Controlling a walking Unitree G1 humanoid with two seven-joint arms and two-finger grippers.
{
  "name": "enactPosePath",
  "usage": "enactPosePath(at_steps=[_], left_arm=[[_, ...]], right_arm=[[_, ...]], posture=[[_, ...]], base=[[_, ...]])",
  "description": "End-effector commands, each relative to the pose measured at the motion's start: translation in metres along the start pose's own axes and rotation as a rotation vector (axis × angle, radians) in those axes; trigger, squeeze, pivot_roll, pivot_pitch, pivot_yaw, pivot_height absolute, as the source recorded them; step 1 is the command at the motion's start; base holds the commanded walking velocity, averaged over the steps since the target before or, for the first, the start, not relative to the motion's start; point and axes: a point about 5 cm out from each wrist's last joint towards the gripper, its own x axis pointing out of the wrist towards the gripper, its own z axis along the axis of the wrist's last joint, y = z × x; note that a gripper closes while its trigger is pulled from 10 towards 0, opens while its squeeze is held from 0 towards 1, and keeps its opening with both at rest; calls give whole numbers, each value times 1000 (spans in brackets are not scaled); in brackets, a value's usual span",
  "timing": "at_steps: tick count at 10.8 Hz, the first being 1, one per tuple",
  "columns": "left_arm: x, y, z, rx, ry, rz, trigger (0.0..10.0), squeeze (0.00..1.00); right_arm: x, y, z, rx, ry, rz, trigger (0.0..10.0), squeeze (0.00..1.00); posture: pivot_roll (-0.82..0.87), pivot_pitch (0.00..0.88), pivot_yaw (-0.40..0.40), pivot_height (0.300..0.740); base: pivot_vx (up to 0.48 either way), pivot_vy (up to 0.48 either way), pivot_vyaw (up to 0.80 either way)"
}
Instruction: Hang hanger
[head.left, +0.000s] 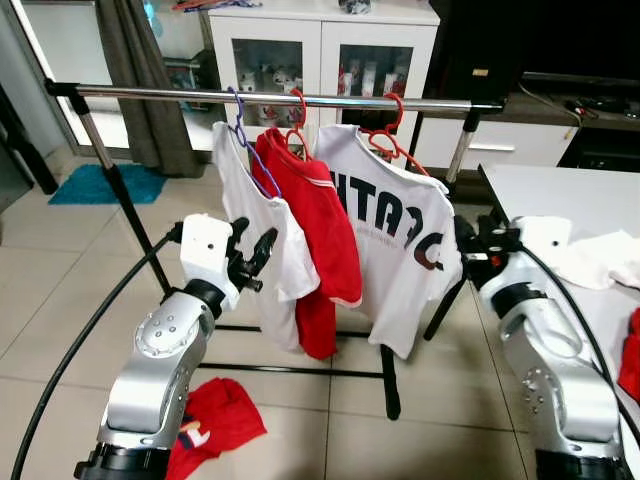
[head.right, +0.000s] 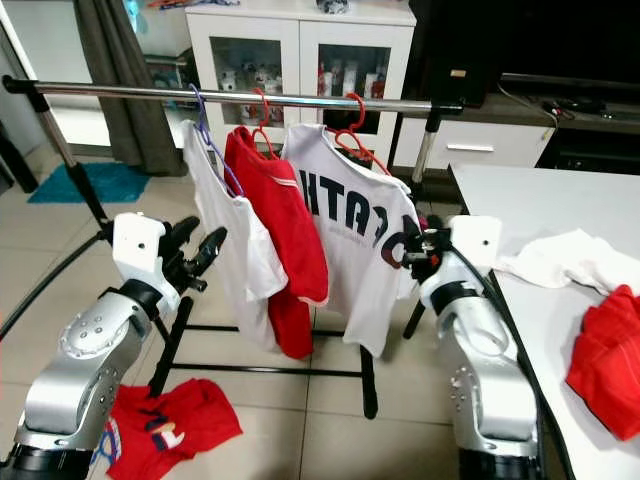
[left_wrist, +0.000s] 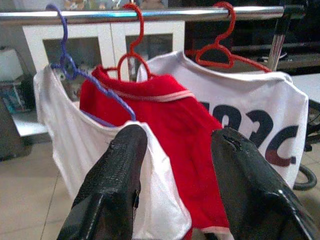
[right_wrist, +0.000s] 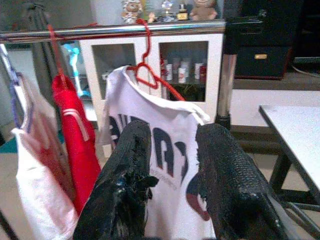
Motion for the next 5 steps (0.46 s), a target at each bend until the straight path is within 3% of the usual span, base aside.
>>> enactPosePath(at_steps=[1,3,5], left_arm=[[2,3,3,0,-14,5,10000,0],[3,3,3,5,-15,-2,10000,0],[4,2,3,17,-17,-9,10000,0]], right_arm=[[1,4,0,-26,-5,24,10000,0],[1,4,-4,-45,13,13,10000,0],[1,2,-3,-62,11,10,10000,141]], posture=[[-52,0,7,740],[-53,0,8,740],[-53,0,8,740]], base=[[262,0,0],[309,0,0],[322,0,800]])
